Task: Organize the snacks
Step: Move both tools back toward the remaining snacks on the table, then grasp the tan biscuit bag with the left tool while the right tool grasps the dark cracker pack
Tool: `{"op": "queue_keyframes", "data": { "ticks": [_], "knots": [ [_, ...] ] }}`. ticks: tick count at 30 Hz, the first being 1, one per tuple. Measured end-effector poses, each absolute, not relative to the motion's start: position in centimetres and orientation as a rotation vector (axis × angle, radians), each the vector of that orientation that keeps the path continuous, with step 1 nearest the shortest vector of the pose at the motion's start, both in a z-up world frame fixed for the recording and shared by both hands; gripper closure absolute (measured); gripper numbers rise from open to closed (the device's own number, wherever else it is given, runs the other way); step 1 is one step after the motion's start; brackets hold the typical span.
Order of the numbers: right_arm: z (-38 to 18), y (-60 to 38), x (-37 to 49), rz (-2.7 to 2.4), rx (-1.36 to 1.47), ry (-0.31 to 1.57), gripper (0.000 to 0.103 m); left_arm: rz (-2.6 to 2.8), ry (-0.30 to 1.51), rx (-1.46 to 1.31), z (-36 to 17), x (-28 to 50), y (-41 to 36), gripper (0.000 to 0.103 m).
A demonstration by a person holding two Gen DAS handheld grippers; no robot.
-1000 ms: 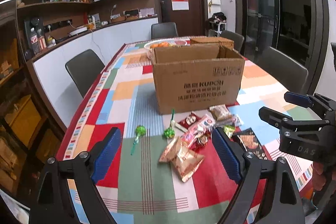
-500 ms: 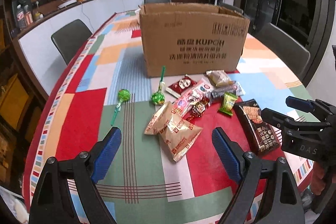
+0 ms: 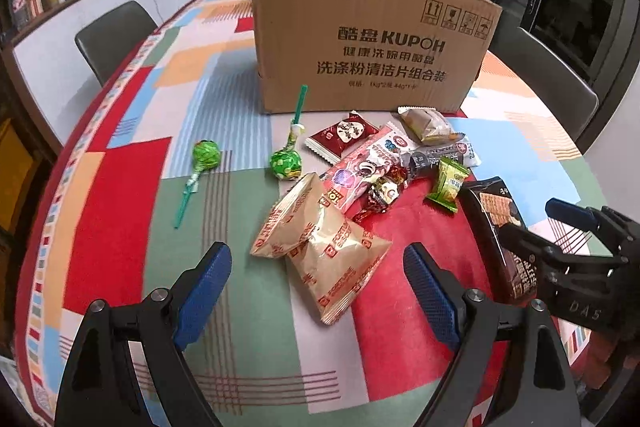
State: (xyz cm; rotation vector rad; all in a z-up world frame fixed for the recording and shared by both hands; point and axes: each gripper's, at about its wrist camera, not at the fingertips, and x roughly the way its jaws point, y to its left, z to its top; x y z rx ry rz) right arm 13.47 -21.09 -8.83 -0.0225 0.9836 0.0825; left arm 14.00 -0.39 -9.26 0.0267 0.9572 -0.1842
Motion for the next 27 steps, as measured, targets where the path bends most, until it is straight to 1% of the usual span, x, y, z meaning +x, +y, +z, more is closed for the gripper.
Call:
{"op": "queue_keyframes", "data": {
  "ticks": [10,12,16,18,20,21,23,27],
  "knots": [
    [-9.9,-21.1,14.3,0.072,-0.022,1.02,0.024,-0.203,0.996,-0.014,-10.5,16.2,-0.8,0.015],
    [-10.0,-21.2,14.4,0.068,-0.019,1.022,0.024,-0.207,0.994,-0.013,-10.6,16.4,-0.9,0.017],
    [-10.2,-21.4,14.6,0.061,-0.01,1.026,0.024,-0.211,1.001,-0.024,-10.8,16.9,-1.1,0.023],
    [-10.4,-21.4,14.8,0.062,-0.005,1.028,0.024,-0.209,1.006,-0.03,-11.0,17.0,-1.1,0.027],
    [-10.5,-21.4,14.9,0.064,-0.001,1.031,0.025,-0.214,1.01,-0.038,-11.0,17.1,-1.1,0.035],
    [-10.6,-21.4,15.0,0.064,0.0,1.033,0.028,-0.217,1.011,-0.042,-11.0,17.1,-1.1,0.037],
    [-10.8,-21.3,15.2,0.069,0.004,1.042,0.029,-0.224,1.02,-0.05,-11.2,17.2,-1.0,0.041],
    [-11.2,-21.1,15.3,0.079,0.005,1.053,0.032,-0.229,1.024,-0.065,-11.3,17.1,-0.9,0.042]
  ]
}}
